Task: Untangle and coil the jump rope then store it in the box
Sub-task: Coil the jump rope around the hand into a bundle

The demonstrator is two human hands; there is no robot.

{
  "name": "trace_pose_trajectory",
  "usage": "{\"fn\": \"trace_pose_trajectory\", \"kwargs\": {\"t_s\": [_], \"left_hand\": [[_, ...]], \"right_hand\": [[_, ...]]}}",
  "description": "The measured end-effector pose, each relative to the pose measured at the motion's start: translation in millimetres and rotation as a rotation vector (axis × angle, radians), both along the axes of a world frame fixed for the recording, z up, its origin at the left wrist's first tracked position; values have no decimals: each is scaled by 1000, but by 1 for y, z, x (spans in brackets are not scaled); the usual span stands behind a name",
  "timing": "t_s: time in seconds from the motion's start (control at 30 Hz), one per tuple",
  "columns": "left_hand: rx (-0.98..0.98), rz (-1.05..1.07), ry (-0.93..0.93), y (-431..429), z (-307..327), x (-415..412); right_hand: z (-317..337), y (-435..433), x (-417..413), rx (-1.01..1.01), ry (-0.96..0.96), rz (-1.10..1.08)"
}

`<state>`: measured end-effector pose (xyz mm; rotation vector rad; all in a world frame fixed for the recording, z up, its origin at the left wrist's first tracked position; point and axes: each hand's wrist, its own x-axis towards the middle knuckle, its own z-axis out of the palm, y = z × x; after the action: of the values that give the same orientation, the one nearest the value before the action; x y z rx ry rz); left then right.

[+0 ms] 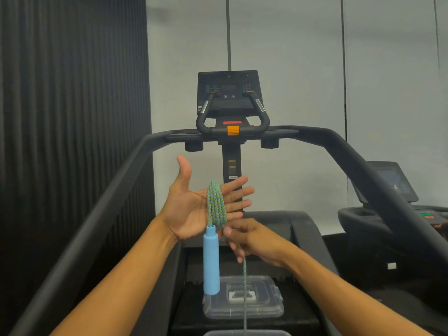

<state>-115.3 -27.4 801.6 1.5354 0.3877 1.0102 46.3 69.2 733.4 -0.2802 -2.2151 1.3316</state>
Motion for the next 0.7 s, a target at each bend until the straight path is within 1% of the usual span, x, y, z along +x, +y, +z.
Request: {"fn": "trace_pose_trajectory", "kwargs": {"t_s": [0.1, 0.2, 0.3, 0.37, 0.53, 0.63, 0.7], "left_hand": [[9, 136, -17, 7, -4, -6], [-2, 207, -29, 15, -10, -9], [-15, 247, -18, 20, -14, -10], [-24, 227, -36, 20, -15, -10], [-40, 207, -29, 19, -15, -7], [-45, 205, 10, 22, -19, -6], [-31, 222, 56, 25, -24, -8]], "right_hand": [[-3, -12, 6, 125, -40, -25], [3, -23, 8, 369, -129, -116], [16, -28, 13, 483, -143, -184], [28, -30, 20, 548, -132, -211], [60, -38, 30, 553, -146, -147], [76, -44, 29, 569, -142, -102], [87, -46, 29, 566, -116, -110]]}}
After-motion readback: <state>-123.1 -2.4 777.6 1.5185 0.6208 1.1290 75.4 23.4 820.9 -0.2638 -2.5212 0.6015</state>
